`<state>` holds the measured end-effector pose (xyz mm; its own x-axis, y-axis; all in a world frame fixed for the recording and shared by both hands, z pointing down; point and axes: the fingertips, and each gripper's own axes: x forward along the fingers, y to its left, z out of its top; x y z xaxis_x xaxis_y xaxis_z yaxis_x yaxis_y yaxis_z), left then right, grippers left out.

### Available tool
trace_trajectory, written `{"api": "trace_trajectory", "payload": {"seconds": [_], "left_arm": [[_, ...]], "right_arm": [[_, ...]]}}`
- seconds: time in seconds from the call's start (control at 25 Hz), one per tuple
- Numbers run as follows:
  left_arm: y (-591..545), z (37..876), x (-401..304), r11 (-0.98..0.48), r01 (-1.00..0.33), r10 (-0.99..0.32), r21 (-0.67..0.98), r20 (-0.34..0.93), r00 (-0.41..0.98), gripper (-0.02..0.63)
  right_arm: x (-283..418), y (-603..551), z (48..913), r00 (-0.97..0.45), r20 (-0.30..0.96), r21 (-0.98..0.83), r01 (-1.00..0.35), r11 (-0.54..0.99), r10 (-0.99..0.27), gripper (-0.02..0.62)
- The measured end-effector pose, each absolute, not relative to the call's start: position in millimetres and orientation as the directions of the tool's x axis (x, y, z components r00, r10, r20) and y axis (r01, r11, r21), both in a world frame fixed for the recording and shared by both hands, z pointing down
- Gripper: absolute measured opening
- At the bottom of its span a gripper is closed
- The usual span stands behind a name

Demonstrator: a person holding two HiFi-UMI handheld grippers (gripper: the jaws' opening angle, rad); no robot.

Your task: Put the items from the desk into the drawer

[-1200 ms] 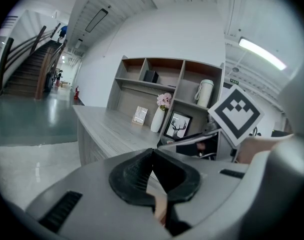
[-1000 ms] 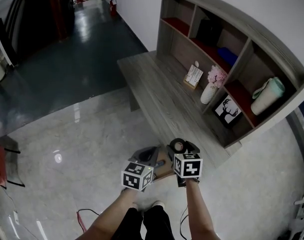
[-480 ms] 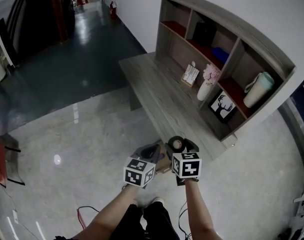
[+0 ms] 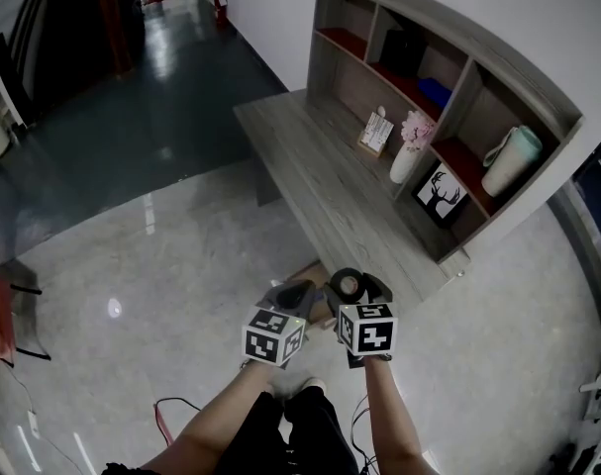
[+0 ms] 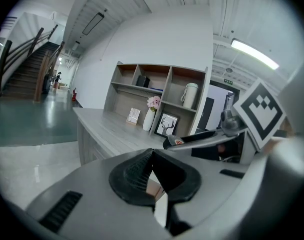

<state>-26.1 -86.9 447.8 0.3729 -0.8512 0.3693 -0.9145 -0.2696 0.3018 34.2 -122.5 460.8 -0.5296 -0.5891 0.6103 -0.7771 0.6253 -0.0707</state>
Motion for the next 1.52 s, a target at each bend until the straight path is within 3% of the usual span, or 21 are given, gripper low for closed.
{"api": "trace_trajectory", "payload": {"seconds": [1.52], "left_arm": [[-103.5,565.9,-122.2,-0.080,-0.940,-0.837,0.331,0.490,0.244,0.009]], "right_arm": [[-55.7,-130.8,604.8,-0.526,0.746,-0.038,-0.645,0.763,-0.408,0.368]]}}
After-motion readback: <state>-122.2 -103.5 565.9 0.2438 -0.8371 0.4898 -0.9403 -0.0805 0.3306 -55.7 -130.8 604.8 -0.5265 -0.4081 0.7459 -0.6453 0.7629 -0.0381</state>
